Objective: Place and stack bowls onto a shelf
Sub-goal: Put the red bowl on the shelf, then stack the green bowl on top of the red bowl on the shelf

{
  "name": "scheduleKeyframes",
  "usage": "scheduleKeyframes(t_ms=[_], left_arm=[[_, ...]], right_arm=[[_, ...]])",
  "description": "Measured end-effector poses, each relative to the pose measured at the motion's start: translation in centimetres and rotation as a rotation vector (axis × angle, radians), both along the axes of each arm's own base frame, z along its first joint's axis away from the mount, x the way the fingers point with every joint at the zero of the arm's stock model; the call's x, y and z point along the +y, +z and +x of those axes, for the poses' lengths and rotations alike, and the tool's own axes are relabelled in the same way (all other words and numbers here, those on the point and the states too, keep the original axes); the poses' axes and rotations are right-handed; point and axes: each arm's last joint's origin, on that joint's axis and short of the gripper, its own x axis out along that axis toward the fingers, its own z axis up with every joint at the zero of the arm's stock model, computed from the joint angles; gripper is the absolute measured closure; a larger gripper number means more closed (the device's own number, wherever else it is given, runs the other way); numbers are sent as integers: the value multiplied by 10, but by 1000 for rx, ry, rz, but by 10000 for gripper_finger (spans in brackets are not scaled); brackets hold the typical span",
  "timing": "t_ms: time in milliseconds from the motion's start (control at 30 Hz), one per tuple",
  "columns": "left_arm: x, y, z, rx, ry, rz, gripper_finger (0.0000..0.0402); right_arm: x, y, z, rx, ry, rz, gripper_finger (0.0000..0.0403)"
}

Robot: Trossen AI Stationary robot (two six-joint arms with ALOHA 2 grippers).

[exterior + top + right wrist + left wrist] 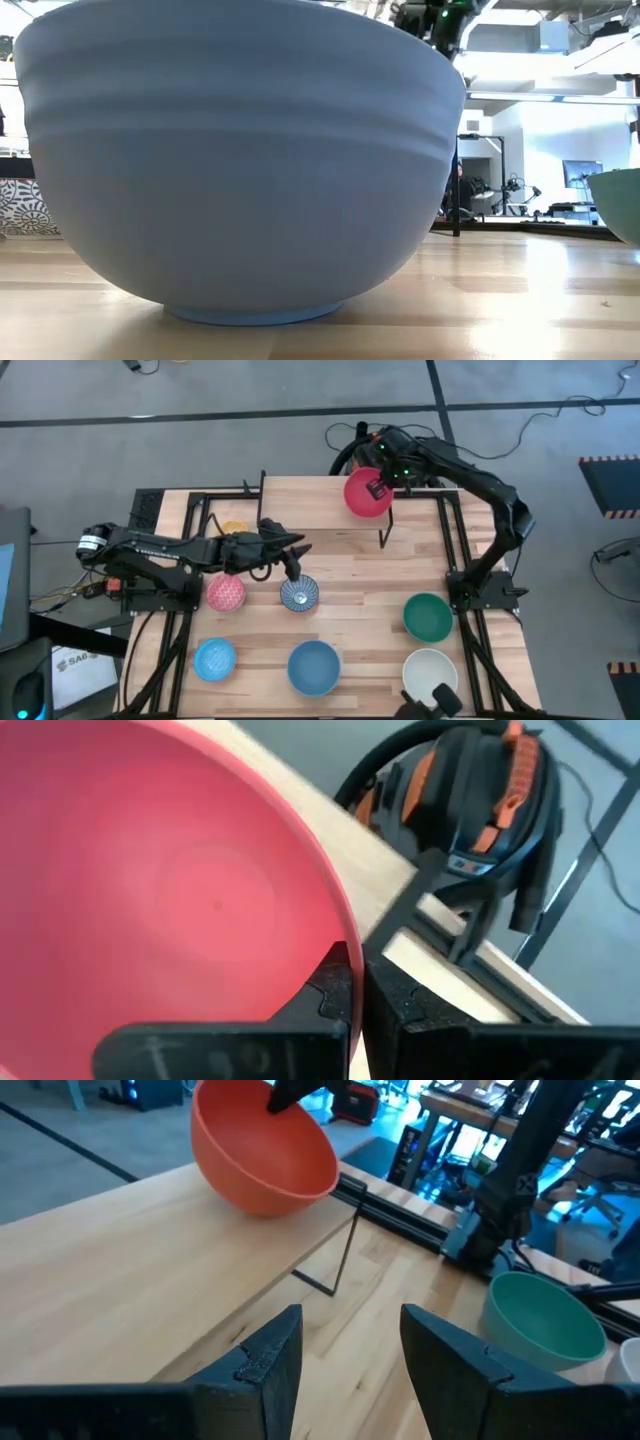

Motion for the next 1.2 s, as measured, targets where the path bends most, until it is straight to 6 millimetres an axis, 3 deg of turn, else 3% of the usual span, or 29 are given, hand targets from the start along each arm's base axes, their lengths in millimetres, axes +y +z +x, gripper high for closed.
scheduleKeyframes(t_ms=[267,700,1033,1200], left_arm=[[12,-1,0,13,5,-13,248],[17,-2,0,9,-8,-35,248],[0,-2,0,-5,5,-63,248],[-15,-3,-1,-5,-12,-79,248]], right_arm=[[-3,-4,0,-23,5,58,361],[-2,1,-1,-85,8,61,231],[20,32,-18,-171,5,10,219],[50,51,-42,-186,-14,31,222]])
